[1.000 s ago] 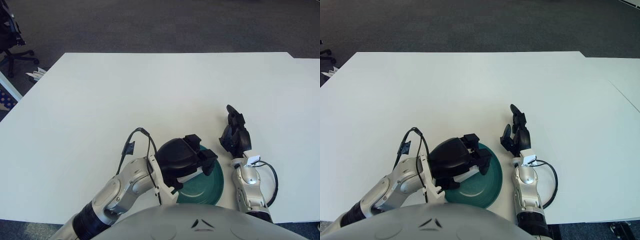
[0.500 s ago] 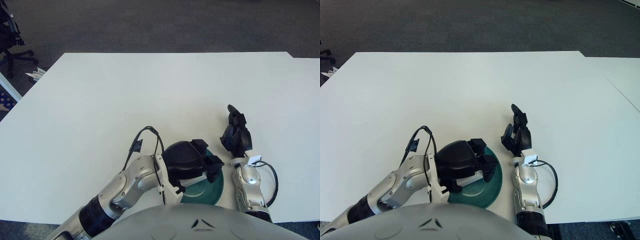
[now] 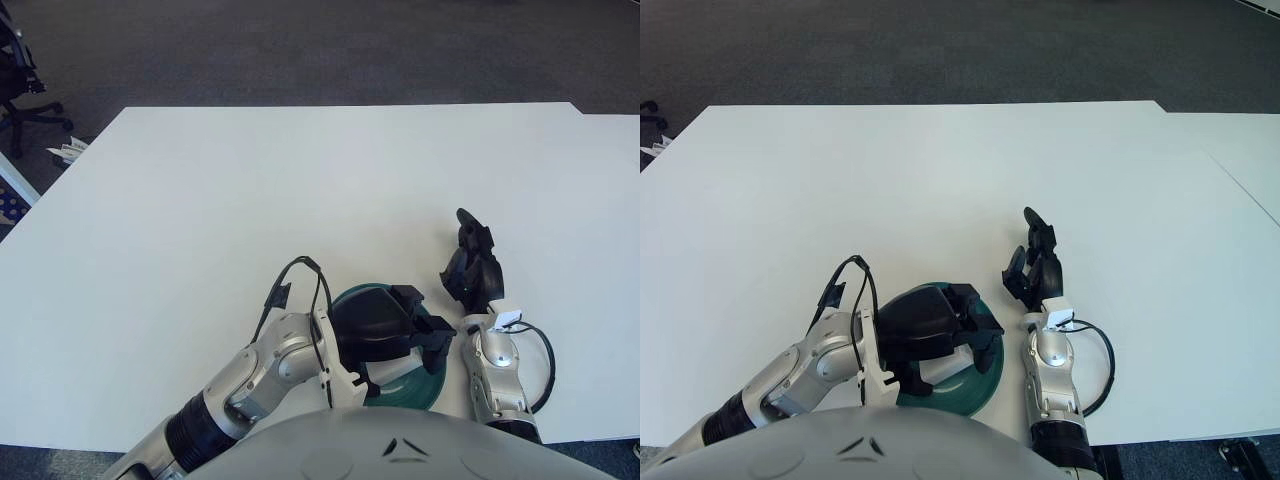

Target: Put the charger into the plate.

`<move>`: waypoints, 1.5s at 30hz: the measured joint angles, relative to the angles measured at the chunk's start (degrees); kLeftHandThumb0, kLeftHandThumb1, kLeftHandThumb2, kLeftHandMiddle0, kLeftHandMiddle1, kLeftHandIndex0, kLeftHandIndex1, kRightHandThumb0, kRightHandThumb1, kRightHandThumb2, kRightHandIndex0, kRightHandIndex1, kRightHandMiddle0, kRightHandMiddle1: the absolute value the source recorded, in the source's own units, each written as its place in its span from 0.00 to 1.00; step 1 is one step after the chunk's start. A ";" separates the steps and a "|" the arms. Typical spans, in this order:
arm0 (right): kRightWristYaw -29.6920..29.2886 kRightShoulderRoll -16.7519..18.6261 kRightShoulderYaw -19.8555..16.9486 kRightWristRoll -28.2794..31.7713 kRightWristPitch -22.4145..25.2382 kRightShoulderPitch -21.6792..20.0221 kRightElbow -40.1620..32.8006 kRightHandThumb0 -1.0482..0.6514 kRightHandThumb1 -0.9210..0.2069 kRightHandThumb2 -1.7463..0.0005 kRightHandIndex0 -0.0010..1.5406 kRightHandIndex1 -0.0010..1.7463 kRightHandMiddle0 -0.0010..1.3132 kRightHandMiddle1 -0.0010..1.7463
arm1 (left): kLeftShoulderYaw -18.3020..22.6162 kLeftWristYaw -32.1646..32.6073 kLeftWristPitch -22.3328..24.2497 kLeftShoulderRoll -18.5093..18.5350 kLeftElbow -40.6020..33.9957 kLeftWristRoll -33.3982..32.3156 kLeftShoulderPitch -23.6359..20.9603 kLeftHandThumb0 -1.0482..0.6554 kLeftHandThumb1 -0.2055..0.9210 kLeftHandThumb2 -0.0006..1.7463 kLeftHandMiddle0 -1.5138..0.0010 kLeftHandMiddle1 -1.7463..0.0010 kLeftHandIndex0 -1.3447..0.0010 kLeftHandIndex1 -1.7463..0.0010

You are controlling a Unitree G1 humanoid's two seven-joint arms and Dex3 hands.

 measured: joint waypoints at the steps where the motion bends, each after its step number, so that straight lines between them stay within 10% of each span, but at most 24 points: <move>1: 0.00 0.06 -0.04 0.14 0.02 0.00 -0.01 0.22 0.00 0.40 0.12 0.00 0.00 0.24 | 0.11 -0.23 0.00 0.21 -0.19 0.16 -0.01 0.00 1.00 0.50 0.82 0.66 0.99 0.54; 14: -0.54 4.09 2.50 1.95 3.54 2.64 -5.23 0.25 0.00 0.40 0.16 0.01 0.00 0.26 | 1.60 -0.15 -0.89 1.23 -2.03 0.49 -0.02 0.00 1.00 0.55 0.82 0.97 1.00 0.70; 28: -0.19 4.53 8.10 2.83 11.11 9.72 -15.07 0.25 0.00 0.36 0.17 0.01 0.00 0.25 | 3.60 -0.02 -3.38 2.61 -2.76 0.79 0.54 0.00 1.00 0.59 0.88 1.00 1.00 0.81; 45: 7.18 5.01 9.67 22.67 23.24 13.13 -23.55 0.21 0.00 0.36 0.12 0.00 0.00 0.16 | 4.68 -1.60 -1.20 1.88 -4.39 -0.40 1.13 0.00 1.00 0.60 0.91 1.00 1.00 0.87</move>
